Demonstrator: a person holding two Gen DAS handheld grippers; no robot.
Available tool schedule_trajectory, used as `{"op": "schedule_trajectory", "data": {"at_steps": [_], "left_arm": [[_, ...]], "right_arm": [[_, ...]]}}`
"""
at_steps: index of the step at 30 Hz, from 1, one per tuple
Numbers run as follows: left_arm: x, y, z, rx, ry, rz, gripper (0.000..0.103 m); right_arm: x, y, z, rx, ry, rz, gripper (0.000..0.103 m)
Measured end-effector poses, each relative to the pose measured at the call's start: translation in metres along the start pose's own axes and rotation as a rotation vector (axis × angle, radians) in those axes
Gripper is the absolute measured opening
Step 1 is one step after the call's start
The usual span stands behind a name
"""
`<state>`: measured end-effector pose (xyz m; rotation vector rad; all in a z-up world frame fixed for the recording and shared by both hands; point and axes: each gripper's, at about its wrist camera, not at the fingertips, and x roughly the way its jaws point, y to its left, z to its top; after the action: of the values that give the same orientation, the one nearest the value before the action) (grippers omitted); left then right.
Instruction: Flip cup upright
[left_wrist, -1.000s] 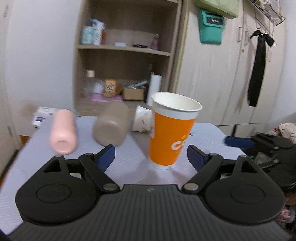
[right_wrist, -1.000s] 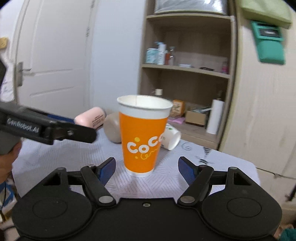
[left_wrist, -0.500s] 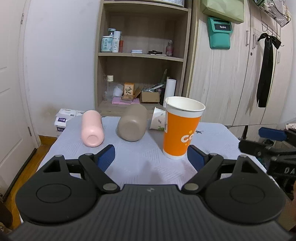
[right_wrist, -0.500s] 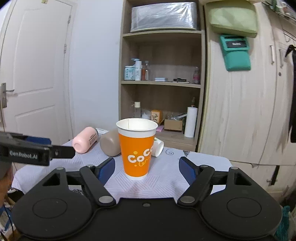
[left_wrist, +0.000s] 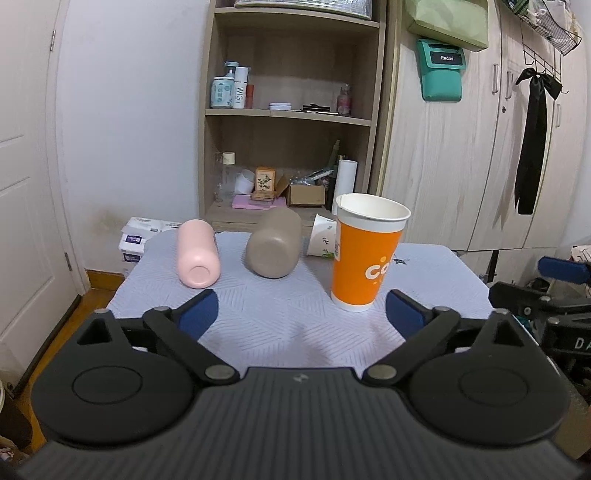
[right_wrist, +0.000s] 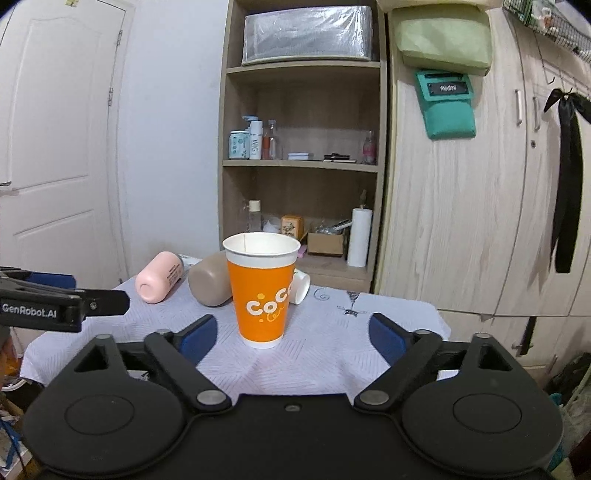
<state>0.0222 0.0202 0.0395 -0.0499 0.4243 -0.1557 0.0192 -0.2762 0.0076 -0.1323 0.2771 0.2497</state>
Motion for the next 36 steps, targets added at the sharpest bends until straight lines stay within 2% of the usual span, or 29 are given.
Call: {"op": "schedule_trajectory", "data": {"at_steps": [7,17,36], "left_arm": [[0.003,0.002,-0.003,-0.007,0.031,0.018,0.103],[0.008,0.005,-0.004,-0.001,0.078,0.072,0.103],[0.013,0.001,-0.008,0.05,0.12,0.118,0.103]], "right_arm": [[0.002,0.004,-0.001,0.011,0.018,-0.05,0.103],[0.005,0.005,0.0,0.03,0.055,-0.095,0.103],[0.009,0.005,0.001,0.046,0.079,-0.151,0.103]]}}
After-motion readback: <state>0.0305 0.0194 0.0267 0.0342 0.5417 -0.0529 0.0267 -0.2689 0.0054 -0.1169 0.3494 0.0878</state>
